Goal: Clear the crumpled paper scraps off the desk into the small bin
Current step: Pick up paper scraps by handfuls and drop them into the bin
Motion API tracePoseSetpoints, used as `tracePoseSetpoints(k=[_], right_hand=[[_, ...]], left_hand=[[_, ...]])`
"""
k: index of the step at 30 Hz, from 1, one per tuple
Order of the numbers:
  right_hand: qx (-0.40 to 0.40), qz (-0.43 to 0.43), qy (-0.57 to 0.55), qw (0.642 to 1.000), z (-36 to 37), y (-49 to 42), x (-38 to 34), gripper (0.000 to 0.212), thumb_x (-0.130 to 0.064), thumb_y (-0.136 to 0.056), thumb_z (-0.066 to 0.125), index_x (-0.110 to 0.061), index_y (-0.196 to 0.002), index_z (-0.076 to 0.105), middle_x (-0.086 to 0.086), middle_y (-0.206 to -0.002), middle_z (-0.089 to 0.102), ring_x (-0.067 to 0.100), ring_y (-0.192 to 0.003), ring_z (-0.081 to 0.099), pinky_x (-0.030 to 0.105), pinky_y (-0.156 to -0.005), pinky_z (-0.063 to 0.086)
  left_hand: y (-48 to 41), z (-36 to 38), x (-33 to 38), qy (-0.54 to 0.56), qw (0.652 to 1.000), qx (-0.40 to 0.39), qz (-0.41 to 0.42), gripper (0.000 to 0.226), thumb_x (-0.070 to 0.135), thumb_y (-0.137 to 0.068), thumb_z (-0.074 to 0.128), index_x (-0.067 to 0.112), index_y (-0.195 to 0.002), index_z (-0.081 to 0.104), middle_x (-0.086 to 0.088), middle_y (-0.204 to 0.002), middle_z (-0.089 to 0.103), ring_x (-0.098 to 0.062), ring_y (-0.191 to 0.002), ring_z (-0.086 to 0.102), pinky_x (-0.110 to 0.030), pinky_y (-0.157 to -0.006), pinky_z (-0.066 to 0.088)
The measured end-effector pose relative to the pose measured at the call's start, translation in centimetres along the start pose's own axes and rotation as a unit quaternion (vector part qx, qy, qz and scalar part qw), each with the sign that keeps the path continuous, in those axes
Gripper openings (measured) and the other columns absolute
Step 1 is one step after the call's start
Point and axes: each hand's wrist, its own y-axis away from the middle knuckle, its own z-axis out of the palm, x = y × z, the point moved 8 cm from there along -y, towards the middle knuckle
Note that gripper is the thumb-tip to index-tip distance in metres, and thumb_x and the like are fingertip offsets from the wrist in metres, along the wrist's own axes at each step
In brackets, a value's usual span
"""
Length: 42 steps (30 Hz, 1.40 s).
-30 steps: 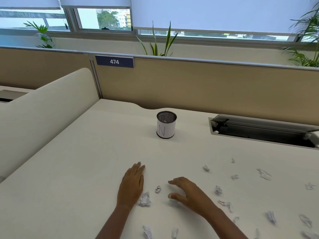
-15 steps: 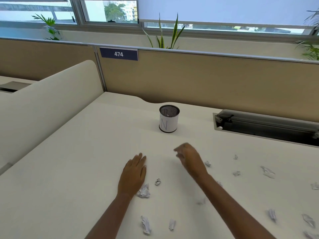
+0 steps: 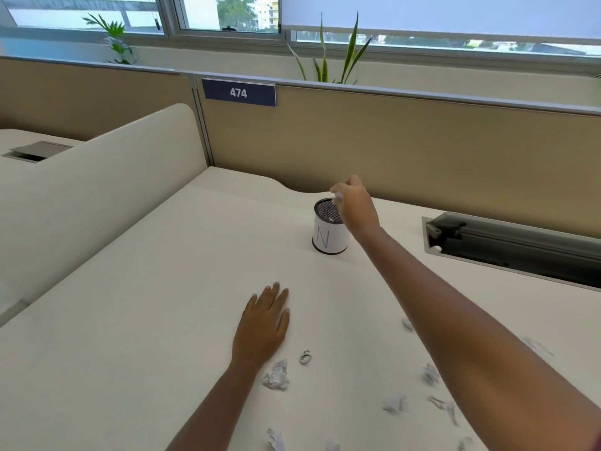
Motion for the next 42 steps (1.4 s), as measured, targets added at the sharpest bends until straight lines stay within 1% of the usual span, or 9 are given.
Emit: tracePoseSetpoints(k=[5,10,14,17,19,24,32,37,42], right_hand=[[-0.084,0.052,0.035,0.994,3.5,0.1,1.8,0.022,0.000,-0.087,0.049,0.003,-0.108,0.054,0.020,-0.136,0.035,0.041,-0.103,0.050,0.043,-0.082,0.046],[-0.012,0.047,-0.094,0.994,2.4,4.1,1.7,0.029,0.002,-0.088,0.043,-0.004,-0.115,0.054,0.015,-0.133,0.041,0.032,-0.119,0.043,0.025,-0.091,0.035],[0.019,-0.002,-0.100,0.995,2.4,11.0,0.9,0.026,-0.005,-0.087,0.048,-0.002,-0.112,0.056,0.021,-0.128,0.046,0.032,-0.120,0.046,0.025,-0.097,0.031],[-0.086,-0.012,-0.120,0.989,4.6,16.2,0.6,0.040,-0.033,-0.088,0.044,-0.010,-0.119,0.053,0.015,-0.128,0.047,0.023,-0.118,0.048,0.032,-0.100,0.040],[-0.177,-0.036,-0.130,0.975,5.8,19.2,-0.1,0.061,-0.061,-0.086,0.033,-0.017,-0.126,0.047,0.007,-0.133,0.043,0.014,-0.119,0.045,0.022,-0.100,0.036],[-0.305,-0.133,-0.059,0.941,6.9,23.2,-1.1,0.052,-0.052,-0.085,0.038,-0.024,-0.128,0.045,0.001,-0.139,0.041,0.012,-0.125,0.039,0.021,-0.096,0.033],[-0.214,-0.240,0.033,0.946,6.1,22.4,-1.2,0.030,-0.026,-0.089,0.033,-0.010,-0.092,0.059,0.010,-0.089,0.063,0.028,-0.082,0.058,0.030,-0.059,0.049],[-0.142,-0.166,0.021,0.976,4.1,15.7,0.2,0.026,-0.018,-0.088,0.041,-0.002,-0.085,0.062,0.020,-0.084,0.062,0.035,-0.081,0.058,0.041,-0.066,0.052],[0.001,-0.079,0.025,0.997,-0.6,6.6,1.0,0.011,-0.002,-0.086,0.052,0.006,-0.082,0.060,0.026,-0.079,0.059,0.039,-0.073,0.055,0.043,-0.063,0.046]], left_hand=[[0.0,0.0,0.1,0.009,1.000,0.005,0.002,0.047,0.034,-0.081,0.035,0.021,-0.110,0.070,0.002,-0.116,0.070,-0.013,-0.104,0.068,-0.028,-0.086,0.053],[-0.1,-0.3,0.1,0.006,1.000,0.006,-0.004,0.047,0.033,-0.081,0.036,0.019,-0.110,0.070,0.000,-0.115,0.071,-0.014,-0.103,0.069,-0.035,-0.080,0.057],[0.1,-0.5,0.1,0.012,1.000,0.008,-0.006,0.047,0.033,-0.080,0.036,0.019,-0.109,0.070,0.000,-0.115,0.071,-0.014,-0.103,0.069,-0.028,-0.089,0.050],[0.3,-0.6,0.1,0.002,1.000,0.024,-0.016,0.047,0.032,-0.081,0.036,0.017,-0.108,0.071,-0.001,-0.114,0.071,-0.016,-0.102,0.069,-0.031,-0.096,0.031],[0.4,-0.6,0.1,0.000,1.000,0.018,-0.018,0.047,0.032,-0.081,0.035,0.017,-0.109,0.071,-0.001,-0.114,0.071,-0.015,-0.102,0.069,-0.028,-0.095,0.040],[0.2,-0.5,0.1,0.002,1.000,-0.004,-0.017,0.047,0.031,-0.081,0.035,0.015,-0.107,0.071,-0.003,-0.112,0.072,-0.017,-0.101,0.070,-0.037,-0.078,0.057],[0.2,-0.4,0.0,-0.008,1.000,0.000,-0.022,0.047,0.031,-0.080,0.035,0.016,-0.106,0.072,-0.001,-0.111,0.072,-0.015,-0.099,0.070,-0.036,-0.077,0.057],[0.3,-0.6,0.1,0.010,1.000,0.002,-0.019,0.046,0.031,-0.079,0.036,0.018,-0.104,0.072,-0.001,-0.110,0.073,-0.014,-0.099,0.070,-0.029,-0.081,0.056],[0.1,-0.6,-0.3,0.005,0.999,0.011,-0.036,0.045,0.030,-0.079,0.037,0.018,-0.105,0.072,-0.001,-0.112,0.072,-0.015,-0.100,0.070,-0.031,-0.097,0.026]])
